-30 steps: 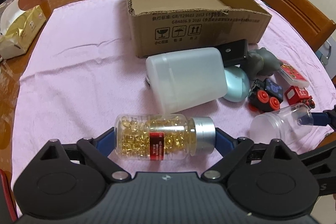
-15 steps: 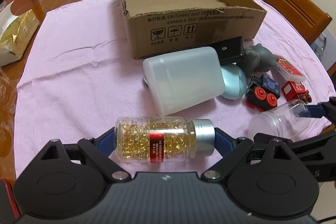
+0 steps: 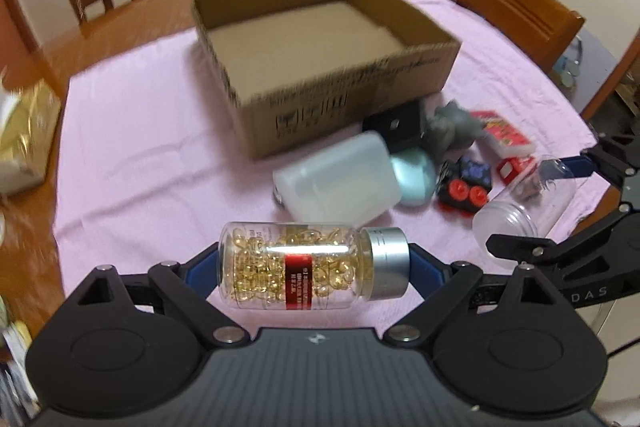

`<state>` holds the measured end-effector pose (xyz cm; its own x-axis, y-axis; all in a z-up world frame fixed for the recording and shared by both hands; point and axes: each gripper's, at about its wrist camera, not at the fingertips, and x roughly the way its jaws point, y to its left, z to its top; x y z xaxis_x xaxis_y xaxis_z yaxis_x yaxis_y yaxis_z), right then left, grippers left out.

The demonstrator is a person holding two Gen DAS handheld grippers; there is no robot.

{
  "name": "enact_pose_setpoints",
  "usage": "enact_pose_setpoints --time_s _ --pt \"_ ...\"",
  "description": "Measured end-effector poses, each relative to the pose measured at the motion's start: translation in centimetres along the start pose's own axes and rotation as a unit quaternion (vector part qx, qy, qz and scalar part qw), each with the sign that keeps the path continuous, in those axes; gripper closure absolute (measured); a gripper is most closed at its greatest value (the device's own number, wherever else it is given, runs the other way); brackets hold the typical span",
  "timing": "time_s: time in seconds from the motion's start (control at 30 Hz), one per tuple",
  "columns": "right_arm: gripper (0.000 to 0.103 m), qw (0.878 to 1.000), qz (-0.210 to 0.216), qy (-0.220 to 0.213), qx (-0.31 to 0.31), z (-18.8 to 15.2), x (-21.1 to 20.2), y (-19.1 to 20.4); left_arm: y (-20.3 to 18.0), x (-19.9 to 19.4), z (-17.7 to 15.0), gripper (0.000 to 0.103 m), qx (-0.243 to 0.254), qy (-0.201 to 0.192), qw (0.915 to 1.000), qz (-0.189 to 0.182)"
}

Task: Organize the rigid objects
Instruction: 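Carry the capsule bottle into the box and open the left tool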

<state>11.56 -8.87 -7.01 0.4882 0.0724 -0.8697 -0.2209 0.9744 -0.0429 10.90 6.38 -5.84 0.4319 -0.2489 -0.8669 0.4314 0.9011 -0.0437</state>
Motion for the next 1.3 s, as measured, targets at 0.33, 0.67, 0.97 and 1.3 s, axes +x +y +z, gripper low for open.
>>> enact_pose_setpoints --time_s 0.33,0.67,0.97,1.3 --pt "0.008 0.996 0.036 -0.046 -0.066 5.1 -2.8 -2.3 0.2 -3.6 5.9 0.011 0.011 -0.043 0.999 0.009" --pt "0.008 0.988 0.068 -0.087 -0.106 10.7 -2.3 -5.6 0.3 -1.6 14.5 0.011 -0.025 -0.078 0.9959 0.038" --pt "0.008 0.987 0.065 -0.096 -0.11 13.6 -0.7 -7.6 1.7 4.2 20.0 0.011 -0.057 -0.07 0.9945 0.054" --pt "0.008 0.988 0.066 -0.093 -0.103 14.6 0.4 -8.3 4.6 8.0 22.6 0.008 -0.11 -0.079 0.9872 0.084"
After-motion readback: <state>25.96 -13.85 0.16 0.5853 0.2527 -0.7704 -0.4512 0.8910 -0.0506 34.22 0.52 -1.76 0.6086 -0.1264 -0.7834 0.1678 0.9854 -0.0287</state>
